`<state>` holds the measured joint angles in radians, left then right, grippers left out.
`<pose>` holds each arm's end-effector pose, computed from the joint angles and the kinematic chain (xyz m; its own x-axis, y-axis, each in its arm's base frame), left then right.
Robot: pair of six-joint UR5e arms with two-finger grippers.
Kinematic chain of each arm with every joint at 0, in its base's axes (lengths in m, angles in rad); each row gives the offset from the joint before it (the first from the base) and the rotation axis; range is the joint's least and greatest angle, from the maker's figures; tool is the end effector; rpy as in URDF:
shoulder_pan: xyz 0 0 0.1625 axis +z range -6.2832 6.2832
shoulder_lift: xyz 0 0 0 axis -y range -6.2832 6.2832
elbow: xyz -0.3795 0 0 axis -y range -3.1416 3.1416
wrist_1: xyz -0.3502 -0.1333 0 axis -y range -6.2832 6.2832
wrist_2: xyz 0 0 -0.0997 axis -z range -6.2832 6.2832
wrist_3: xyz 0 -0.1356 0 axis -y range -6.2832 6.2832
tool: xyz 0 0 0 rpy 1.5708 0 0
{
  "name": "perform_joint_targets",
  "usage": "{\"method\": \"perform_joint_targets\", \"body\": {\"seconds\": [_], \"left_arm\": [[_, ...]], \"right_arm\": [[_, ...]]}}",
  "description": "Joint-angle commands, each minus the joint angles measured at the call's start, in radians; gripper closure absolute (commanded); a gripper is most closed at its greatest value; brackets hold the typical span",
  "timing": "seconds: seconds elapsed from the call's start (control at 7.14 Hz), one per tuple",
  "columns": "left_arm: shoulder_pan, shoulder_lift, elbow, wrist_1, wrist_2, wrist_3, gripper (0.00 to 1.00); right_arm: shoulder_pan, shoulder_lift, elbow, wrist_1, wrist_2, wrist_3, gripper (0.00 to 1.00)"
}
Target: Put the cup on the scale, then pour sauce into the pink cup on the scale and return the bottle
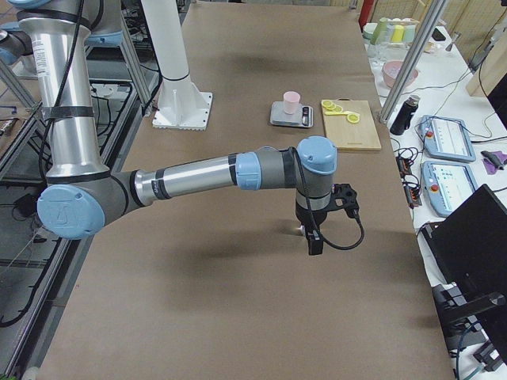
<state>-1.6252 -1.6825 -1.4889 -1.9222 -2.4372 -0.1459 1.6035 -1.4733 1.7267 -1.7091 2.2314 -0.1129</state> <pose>-0.0581 -0.5152 0.5736 0.6477 0.1105 -0.7539 0.1462 0.9530 0.2653 0.0660 -0.4854 0.5473 0.7901 -0.1562 0.5927 0.0569 0.9815 0.1828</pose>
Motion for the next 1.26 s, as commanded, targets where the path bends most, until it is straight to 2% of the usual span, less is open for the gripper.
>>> {"method": "perform_joint_targets", "body": {"seconds": [0.0, 1.12], "left_arm": [[0.004, -0.005, 0.018, 0.003, 0.020, 0.000, 0.03], [0.013, 0.010, 0.056, 0.000, 0.049, 0.052, 0.03]], "right_arm": [[-0.007, 0.007, 0.010, 0.002, -0.013, 0.004, 0.00], [-0.028, -0.030, -0.038, 0.000, 0.001, 0.044, 0.00]]}}
